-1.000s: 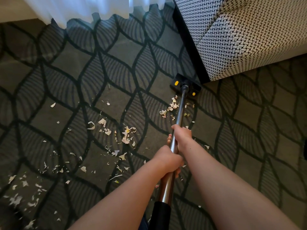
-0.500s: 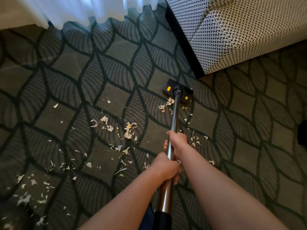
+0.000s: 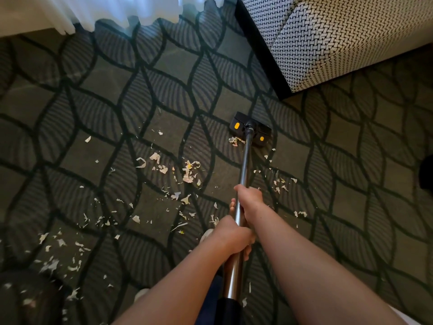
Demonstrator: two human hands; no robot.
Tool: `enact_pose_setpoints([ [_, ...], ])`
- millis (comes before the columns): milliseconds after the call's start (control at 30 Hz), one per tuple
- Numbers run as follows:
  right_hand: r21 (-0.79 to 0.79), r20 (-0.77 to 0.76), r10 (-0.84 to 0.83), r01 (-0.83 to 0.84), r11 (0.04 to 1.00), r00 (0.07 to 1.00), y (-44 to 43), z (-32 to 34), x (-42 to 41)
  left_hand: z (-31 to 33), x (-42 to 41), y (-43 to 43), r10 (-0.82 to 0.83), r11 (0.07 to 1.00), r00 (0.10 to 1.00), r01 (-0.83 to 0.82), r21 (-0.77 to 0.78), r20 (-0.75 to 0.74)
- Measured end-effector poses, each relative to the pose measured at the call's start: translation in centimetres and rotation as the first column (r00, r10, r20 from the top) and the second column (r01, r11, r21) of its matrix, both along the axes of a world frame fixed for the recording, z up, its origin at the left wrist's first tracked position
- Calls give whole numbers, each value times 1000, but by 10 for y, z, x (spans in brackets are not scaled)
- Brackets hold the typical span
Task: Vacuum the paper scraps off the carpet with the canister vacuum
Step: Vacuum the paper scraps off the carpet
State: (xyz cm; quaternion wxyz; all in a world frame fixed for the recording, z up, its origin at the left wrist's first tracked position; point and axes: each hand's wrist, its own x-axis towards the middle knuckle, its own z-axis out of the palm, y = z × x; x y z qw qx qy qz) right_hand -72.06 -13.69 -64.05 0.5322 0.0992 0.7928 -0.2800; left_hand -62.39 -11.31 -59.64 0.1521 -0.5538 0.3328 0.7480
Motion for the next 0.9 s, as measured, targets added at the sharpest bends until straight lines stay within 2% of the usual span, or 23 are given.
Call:
enact_pose_setpoints([
  [900,5,-9,-43,43,999,999,56,-7,95,16,97,50,-19,1000,1000,19,-10,-1],
])
